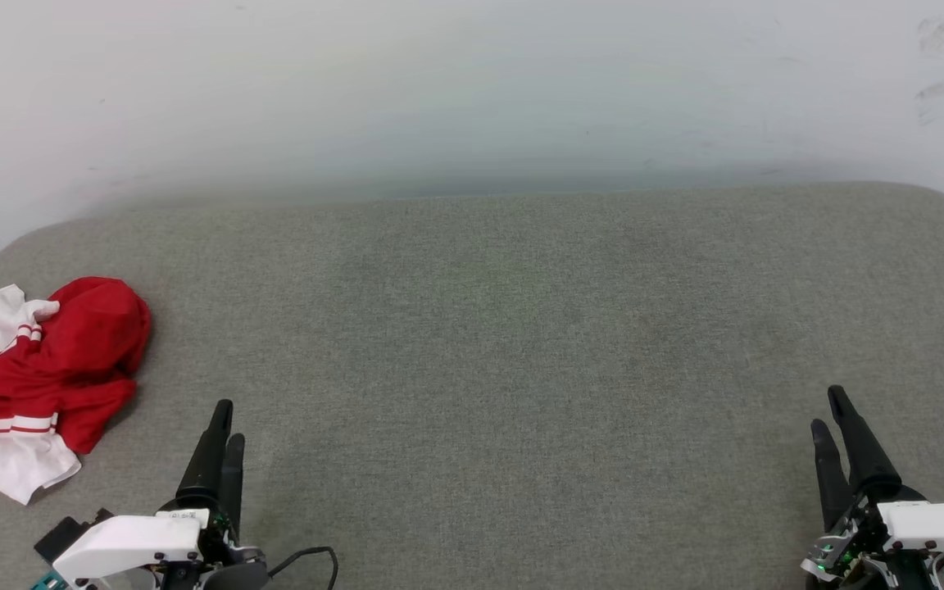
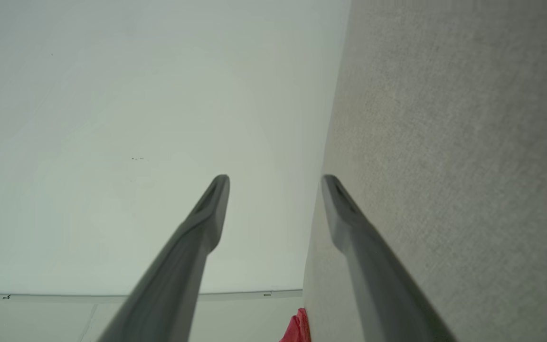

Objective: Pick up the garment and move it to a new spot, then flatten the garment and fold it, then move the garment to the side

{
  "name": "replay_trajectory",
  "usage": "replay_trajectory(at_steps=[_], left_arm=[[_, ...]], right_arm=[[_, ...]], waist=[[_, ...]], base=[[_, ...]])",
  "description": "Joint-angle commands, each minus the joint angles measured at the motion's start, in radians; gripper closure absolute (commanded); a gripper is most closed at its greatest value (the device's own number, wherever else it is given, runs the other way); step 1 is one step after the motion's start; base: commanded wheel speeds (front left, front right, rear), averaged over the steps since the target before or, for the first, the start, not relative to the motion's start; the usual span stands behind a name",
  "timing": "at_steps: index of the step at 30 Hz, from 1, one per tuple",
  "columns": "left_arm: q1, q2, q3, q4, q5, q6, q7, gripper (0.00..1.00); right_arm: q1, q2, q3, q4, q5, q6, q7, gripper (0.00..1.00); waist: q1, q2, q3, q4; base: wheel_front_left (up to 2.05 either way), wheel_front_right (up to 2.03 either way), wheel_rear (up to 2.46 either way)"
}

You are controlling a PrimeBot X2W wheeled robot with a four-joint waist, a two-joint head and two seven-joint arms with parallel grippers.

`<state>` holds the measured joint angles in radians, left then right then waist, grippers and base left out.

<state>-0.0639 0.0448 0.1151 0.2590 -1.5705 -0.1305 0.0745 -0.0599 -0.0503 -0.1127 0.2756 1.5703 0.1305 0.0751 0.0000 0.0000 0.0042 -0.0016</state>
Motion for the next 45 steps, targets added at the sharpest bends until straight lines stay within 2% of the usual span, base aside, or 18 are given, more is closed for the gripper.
replay_trajectory(at_steps=[1, 10, 18, 27, 37, 45], left_arm=[[-0.01, 0.003, 0.012, -0.028, 0.033, 0.004, -0.012, 0.0], [-0.006, 0.004, 0.007, -0.105, 0.225, 0.055, -0.053, 0.0], [0.009, 0.004, -0.02, -0.164, 0.407, 0.123, -0.086, 0.0], [0.032, 0.005, -0.048, -0.196, 0.599, 0.179, -0.121, 0.0], [0.053, 0.005, -0.083, -0.217, 0.777, 0.208, -0.155, 0.0], [0.065, 0.005, -0.099, -0.235, 0.871, 0.224, -0.178, 0.0]], right_arm=[[-0.011, -0.001, -0.006, -0.023, -0.031, 0.0, -0.012, 0.0], [-0.006, -0.001, -0.016, -0.079, -0.203, 0.0, -0.053, 0.0], [0.007, -0.001, 0.01, -0.154, -0.425, 0.0, -0.087, 0.0], [0.026, -0.001, 0.048, -0.195, -0.671, 0.0, -0.121, 0.0], [0.046, -0.001, 0.066, -0.207, -0.855, 0.0, -0.156, 0.0], [0.061, -0.001, 0.081, -0.223, -0.961, 0.0, -0.178, 0.0]], waist=[[0.0, 0.0, 0.0, 0.0], [0.0, 0.0, 0.003, -0.001], [0.0, 0.0, 0.006, -0.001], [0.0, 0.0, 0.008, -0.001], [0.0, 0.0, 0.008, 0.0], [0.0, 0.0, 0.006, 0.001]], base=[[0.0, 0.0, 0.0], [0.0, 0.0, 0.0], [0.0, 0.0, 0.0], [0.0, 0.0, 0.0], [0.0, 0.0, 0.0], [0.0, 0.0, 0.0]])
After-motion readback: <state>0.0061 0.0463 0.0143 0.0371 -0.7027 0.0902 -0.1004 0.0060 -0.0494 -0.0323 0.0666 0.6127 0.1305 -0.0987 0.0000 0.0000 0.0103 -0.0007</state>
